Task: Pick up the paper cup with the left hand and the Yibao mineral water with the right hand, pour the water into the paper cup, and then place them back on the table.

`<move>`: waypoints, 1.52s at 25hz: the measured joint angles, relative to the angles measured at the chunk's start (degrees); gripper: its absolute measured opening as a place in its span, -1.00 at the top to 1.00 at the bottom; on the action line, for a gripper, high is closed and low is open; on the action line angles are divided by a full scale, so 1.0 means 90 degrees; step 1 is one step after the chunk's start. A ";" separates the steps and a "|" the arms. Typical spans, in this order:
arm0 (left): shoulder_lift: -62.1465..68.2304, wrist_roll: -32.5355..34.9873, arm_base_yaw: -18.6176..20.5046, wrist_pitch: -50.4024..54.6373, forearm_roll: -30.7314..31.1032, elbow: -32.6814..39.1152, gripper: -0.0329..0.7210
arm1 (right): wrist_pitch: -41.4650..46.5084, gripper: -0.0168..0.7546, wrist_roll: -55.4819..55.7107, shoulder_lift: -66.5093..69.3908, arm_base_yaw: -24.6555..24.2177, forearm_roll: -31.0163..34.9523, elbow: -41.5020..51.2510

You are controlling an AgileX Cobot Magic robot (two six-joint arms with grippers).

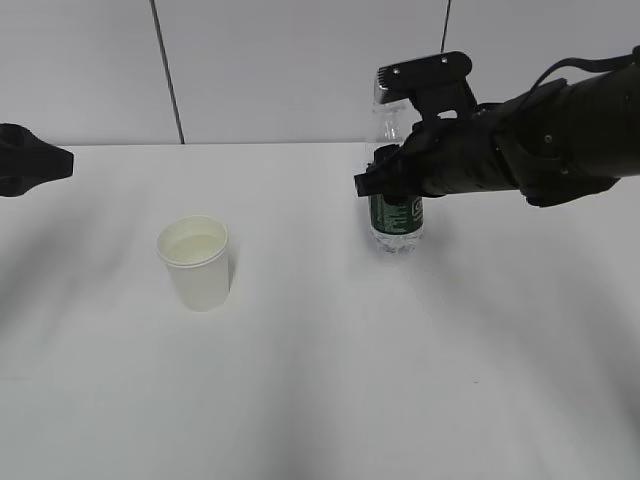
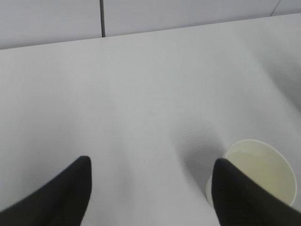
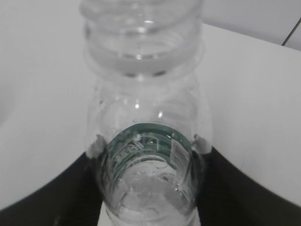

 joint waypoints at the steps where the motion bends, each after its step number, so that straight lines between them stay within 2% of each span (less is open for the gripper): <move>1: 0.0000 0.0000 0.0000 0.0000 0.0000 0.0000 -0.38 | -0.0038 -0.15 0.0000 0.0034 0.0000 0.0000 0.0000; 22: 0.0000 0.0000 0.0000 0.0021 0.0000 0.0000 -0.38 | -0.0473 -0.16 0.0000 0.0414 0.0000 0.0000 -0.0024; 25: 0.0000 0.0000 0.0000 0.0026 0.0000 0.0000 -0.38 | -0.0602 -0.27 0.0000 0.0414 0.0000 0.0000 -0.0024; 30: 0.0000 0.0000 0.0000 0.0026 0.0000 0.0000 -0.38 | -0.0853 -0.58 0.0000 0.0414 0.0000 -0.0012 -0.0024; 38: 0.0000 0.0000 0.0000 0.0027 0.0000 0.0000 -0.38 | -0.1267 -0.64 0.0000 0.0264 0.0000 -0.0024 0.0091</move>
